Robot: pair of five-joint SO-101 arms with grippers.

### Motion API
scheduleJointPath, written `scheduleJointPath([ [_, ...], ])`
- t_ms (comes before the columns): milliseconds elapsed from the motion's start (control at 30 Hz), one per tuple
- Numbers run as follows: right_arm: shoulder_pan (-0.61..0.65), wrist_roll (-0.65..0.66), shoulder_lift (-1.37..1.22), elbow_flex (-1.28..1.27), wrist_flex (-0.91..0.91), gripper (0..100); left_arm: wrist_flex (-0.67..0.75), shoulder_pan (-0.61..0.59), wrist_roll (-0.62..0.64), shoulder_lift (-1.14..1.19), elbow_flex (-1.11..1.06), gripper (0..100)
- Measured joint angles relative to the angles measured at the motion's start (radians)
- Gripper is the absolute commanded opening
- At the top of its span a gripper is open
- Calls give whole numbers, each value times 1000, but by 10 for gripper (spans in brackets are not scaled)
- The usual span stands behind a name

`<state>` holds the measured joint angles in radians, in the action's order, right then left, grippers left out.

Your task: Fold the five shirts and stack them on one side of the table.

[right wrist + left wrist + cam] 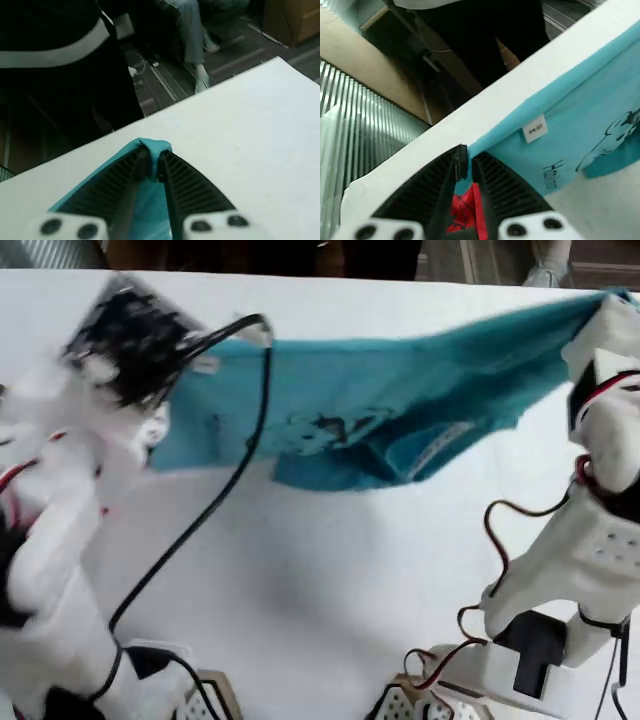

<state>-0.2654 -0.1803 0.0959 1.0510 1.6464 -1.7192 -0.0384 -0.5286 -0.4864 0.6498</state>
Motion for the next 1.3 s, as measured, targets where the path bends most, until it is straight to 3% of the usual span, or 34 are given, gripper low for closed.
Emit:
scheduleJointPath([
  [467,-44,51,109,249,-86,20,48,-58,0,-169,6,24],
  [833,-57,91,281,258,-86,20,54,-60,75,-204,57,24],
  [1300,-57,153,414,229,-144,20,54,-61,80,-267,68,24],
])
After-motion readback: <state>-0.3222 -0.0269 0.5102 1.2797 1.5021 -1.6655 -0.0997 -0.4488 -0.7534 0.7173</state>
